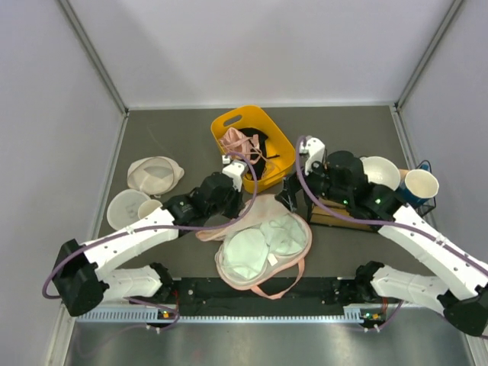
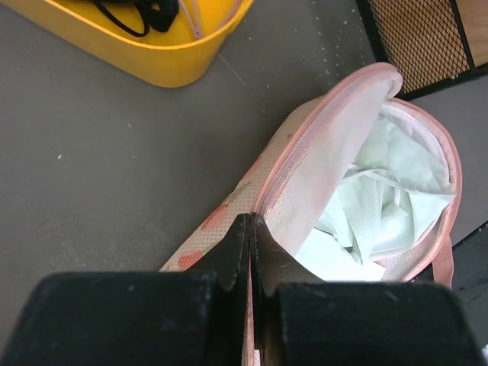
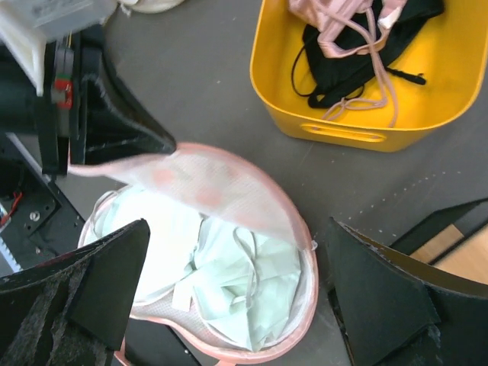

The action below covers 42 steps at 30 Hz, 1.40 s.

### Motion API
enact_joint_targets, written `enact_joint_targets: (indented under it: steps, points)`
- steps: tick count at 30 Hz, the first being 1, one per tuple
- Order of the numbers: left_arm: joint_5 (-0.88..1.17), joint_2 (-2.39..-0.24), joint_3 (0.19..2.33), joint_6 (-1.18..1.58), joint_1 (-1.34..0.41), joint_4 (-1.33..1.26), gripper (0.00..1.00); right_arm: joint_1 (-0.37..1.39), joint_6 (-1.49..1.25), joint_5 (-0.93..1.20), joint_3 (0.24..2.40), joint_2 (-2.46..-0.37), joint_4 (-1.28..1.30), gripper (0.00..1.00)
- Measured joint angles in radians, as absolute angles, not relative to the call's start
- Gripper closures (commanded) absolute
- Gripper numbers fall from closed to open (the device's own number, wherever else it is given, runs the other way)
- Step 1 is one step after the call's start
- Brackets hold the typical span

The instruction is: Unzip the laundry bag and remove the bra

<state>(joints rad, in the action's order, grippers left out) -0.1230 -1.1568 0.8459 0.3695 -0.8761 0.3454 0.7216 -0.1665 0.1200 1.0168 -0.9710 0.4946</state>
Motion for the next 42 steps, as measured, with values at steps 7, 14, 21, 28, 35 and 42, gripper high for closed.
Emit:
enact_joint_targets:
  steps: [7,14,21,28,35,42]
  points:
    - [-0.044,-1.115,0.847,0.372,-0.747,0.356,1.00,0.850,-0.078,0.074,1.097,-1.093,0.545,0.01]
    - [0.020,-1.030,0.847,0.364,-0.689,0.368,1.00,1.021,0.003,0.020,1.138,-1.215,0.546,0.01]
    - [0.077,-1.041,0.838,0.348,-0.654,0.356,1.00,1.110,-0.001,0.000,0.997,-1.294,0.406,0.04]
    - [0.146,-1.053,0.783,0.345,-0.598,0.336,1.00,1.111,-0.078,-0.002,0.821,-1.360,0.224,0.06]
    - [0.202,-1.057,0.752,0.342,-0.540,0.297,1.00,1.111,-0.134,-0.019,0.771,-1.417,0.098,0.11]
    - [0.272,-1.087,0.725,0.356,-0.477,0.231,1.00,1.112,-0.160,-0.051,0.740,-1.454,-0.008,0.33]
